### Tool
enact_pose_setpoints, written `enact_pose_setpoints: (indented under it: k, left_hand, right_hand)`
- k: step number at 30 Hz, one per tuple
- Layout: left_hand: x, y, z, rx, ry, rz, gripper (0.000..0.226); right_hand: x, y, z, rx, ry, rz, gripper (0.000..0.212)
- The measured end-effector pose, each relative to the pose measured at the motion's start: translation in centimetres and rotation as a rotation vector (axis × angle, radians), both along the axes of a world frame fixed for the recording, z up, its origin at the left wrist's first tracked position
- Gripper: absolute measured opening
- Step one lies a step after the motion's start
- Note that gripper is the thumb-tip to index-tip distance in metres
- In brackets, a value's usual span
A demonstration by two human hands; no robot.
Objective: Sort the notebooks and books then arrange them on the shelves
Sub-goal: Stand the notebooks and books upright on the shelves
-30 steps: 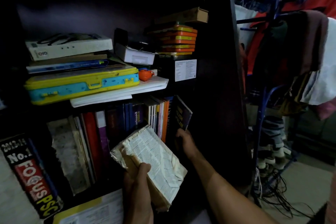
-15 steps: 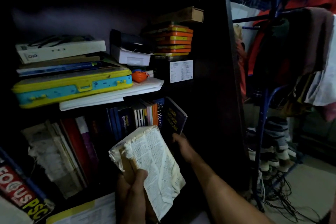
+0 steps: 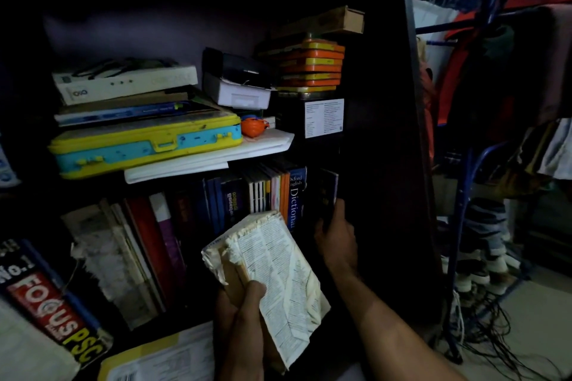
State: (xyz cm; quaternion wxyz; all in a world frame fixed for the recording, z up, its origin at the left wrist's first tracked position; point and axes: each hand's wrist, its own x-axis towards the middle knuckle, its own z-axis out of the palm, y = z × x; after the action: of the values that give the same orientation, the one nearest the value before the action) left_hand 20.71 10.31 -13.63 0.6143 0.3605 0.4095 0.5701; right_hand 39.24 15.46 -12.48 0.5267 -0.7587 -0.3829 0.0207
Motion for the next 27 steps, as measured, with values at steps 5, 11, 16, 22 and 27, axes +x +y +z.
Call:
enact_pose_setpoints:
  k: [5,11,16,22,27]
  left_hand:
    - [-0.2,-0.1,-0.2,0.003,-0.004,0.009,0.022]
    - [-0.1,-0.2,-0.2,0.046,-0.019,-0.013,0.021]
    - [-0.2,-0.4,0.1,0.11,-0.014,-0.049,0.018]
    - [-0.6,-1.1,0.8,0.102,-0.014,-0.075,0.016]
    - [-1.4,-1.7,2.1,0.037,-0.222,-0.14,0.024]
  right_hand:
    - [-0.5,-0.6,0.3,-0.122,-0.145,-0.036,0.048]
    - [-0.4,-0.7,0.4,-0.111,-0.271,-0.056,0.037]
    - [-0.3,-1.7,-0.3,0.061,-0.104,-0.083,0.017]
    - [-1.7,-8.3,-0.6,0.222,0.039,-0.13,0.005]
    - [-1.5,-14.1,-0.4,0.215,-0.33,-0.17,0.02]
